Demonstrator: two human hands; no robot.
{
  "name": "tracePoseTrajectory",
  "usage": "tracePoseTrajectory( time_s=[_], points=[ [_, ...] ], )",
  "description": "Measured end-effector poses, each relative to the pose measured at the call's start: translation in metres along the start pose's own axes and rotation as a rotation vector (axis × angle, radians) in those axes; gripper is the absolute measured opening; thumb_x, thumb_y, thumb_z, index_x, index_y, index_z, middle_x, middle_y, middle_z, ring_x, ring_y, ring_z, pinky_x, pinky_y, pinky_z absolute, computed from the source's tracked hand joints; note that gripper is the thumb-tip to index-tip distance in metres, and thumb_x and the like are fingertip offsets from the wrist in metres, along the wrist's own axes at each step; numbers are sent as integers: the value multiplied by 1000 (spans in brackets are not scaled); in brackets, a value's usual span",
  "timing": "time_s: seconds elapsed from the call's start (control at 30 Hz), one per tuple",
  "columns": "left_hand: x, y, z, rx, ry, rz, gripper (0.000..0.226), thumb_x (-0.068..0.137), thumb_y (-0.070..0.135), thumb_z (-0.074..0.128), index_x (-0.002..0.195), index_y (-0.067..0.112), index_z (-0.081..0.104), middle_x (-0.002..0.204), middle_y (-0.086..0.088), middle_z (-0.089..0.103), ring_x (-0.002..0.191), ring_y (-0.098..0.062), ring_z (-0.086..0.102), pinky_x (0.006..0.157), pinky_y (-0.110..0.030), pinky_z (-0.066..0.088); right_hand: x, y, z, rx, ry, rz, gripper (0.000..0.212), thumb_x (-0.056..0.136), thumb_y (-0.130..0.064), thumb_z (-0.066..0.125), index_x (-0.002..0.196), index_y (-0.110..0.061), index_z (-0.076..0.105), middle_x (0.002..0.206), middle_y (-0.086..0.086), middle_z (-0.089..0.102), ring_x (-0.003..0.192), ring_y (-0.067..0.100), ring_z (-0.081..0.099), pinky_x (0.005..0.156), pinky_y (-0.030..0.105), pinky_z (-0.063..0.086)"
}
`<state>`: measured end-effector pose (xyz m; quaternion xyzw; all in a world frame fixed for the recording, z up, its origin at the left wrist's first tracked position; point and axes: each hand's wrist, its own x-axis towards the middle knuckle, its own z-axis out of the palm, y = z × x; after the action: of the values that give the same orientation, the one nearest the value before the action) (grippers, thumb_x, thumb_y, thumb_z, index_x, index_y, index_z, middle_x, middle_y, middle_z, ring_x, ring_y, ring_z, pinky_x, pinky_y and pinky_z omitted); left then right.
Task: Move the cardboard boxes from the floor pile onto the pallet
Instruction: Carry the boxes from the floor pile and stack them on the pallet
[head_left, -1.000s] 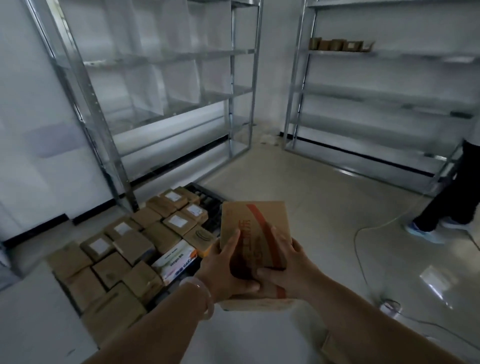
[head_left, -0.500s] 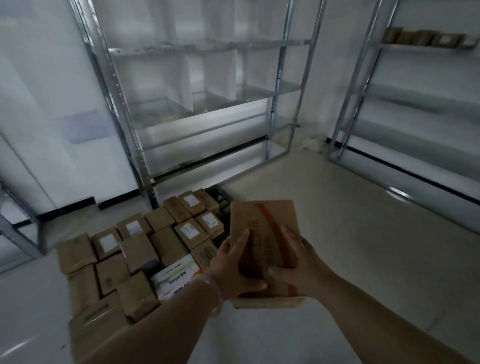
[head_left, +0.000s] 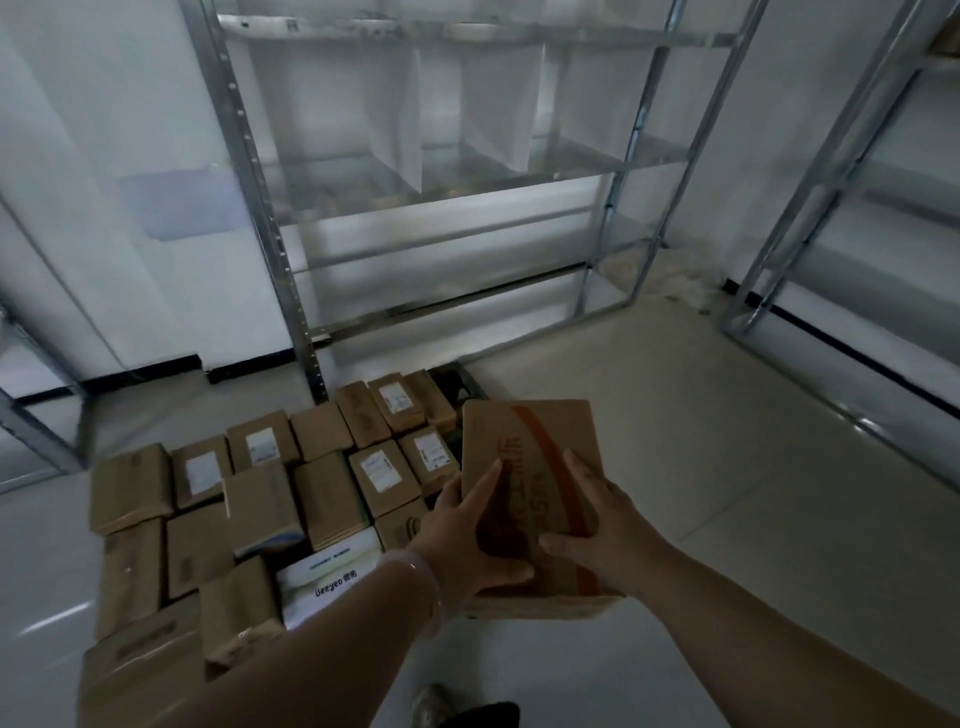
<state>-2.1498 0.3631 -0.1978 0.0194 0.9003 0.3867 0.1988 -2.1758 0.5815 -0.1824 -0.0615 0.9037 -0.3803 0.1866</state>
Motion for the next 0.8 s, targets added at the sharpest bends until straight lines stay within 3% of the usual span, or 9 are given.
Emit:
tracePoseTrajectory(
  time_s=[0.1, 0.4, 0.57, 0.8],
  points=[
    [47, -10, -11, -14, -30, -15, 120, 68, 53, 81, 144, 60, -11, 161, 11, -8, 147, -28, 14, 114, -53, 33, 48, 3, -9, -16, -29, 33, 108, 76, -48, 81, 153, -52, 5, 156, 0, 23, 138, 19, 37, 112, 41, 39],
    [175, -26, -37, -107, -82, -62, 119, 69, 51, 82, 137, 67, -13, 160, 13, -12, 149, -27, 7, 116, -52, 30, 184, 22, -38, -56, -111, 83, 106, 78, -47, 79, 149, -57, 1, 155, 0, 20, 138, 19, 34, 113, 40, 37],
    [227, -62, -14, -183, -48, -178, 116, 66, 52, 82, 114, 80, -20, 159, 16, -17, 149, -23, 6, 118, -48, 27, 257, 58, -19, -53, -256, 92, 104, 79, -48, 78, 138, -69, -5, 156, -10, 13, 138, 13, 31, 106, 25, 35],
    [297, -123, 48, -258, 41, -378, 118, 67, 53, 81, 119, 79, -21, 158, 17, -14, 147, -26, 13, 117, -48, 28, 366, 119, 25, -166, -534, 120, 102, 81, -53, 73, 129, -74, -15, 158, -12, 5, 142, 16, 26, 115, 37, 34]
  ],
)
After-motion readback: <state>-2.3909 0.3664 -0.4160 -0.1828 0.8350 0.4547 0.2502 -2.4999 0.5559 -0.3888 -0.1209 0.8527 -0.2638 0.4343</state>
